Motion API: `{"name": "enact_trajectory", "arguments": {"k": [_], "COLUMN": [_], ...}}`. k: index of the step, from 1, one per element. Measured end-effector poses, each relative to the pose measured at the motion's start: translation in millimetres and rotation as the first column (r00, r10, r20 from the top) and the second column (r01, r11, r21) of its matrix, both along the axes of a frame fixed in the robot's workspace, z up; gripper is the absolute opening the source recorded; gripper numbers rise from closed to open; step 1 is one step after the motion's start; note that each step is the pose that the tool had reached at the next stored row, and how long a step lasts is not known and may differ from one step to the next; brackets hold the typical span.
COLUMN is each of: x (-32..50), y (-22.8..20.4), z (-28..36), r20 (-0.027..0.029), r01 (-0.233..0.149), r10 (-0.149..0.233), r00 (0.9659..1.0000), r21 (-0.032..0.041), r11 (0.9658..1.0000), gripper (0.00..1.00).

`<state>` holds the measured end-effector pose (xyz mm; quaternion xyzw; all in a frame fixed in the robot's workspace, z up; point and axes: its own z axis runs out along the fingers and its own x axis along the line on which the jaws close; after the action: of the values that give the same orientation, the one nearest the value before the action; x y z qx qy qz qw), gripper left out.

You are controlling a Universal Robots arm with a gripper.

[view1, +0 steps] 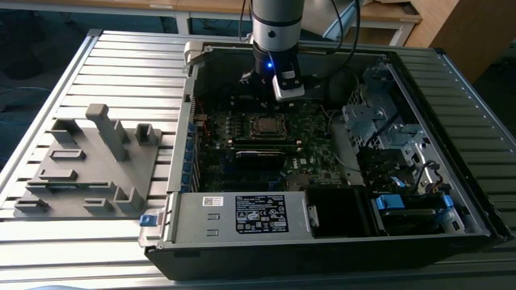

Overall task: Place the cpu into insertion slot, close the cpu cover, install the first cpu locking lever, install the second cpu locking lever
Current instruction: 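Install the second cpu locking lever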

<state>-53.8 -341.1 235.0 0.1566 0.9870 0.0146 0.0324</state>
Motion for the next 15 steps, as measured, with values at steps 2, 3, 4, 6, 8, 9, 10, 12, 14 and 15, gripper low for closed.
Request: {"name": "enact_trajectory", "arguments": {"k": [2,3,4,6,8,9,10,12,14,15], "x": [0.0,0.0,0.0,0.0,0.0,0.0,0.0,0.0,0.0,0.0], "y": [-0.4,-0.6,-0.9,-1.5,-2.3,-2.7,-3.0,-3.4,-4.6,-4.7], "z": [0.0,0.0,0.0,0.0,0.0,0.0,0.0,0.0,0.0,0.0], "r20": [0.0,0.0,-0.0001,0.0,0.0,0.0,0.0,0.0,0.0,0.0], "r01": [0.0,0.0,0.0,0.0,0.0,0.0,0.0,0.0,0.0,0.0], "r10": [0.0,0.0,0.0,0.0,0.0,0.0,0.0,0.0,0.0,0.0], "r00": [1.0,1.0,1.0,1.0,1.0,1.0,1.0,1.0,1.0,1.0], "r21": [0.0,0.0,0.0,0.0,0.0,0.0,0.0001,0.0001,0.0,0.0001], "r11": [1.0,1.0,1.0,1.0,1.0,1.0,1.0,1.0,1.0,1.0], "gripper": [0.11,0.11,0.11,0.11,0.11,0.11,0.11,0.11,0.11,0.11]}}
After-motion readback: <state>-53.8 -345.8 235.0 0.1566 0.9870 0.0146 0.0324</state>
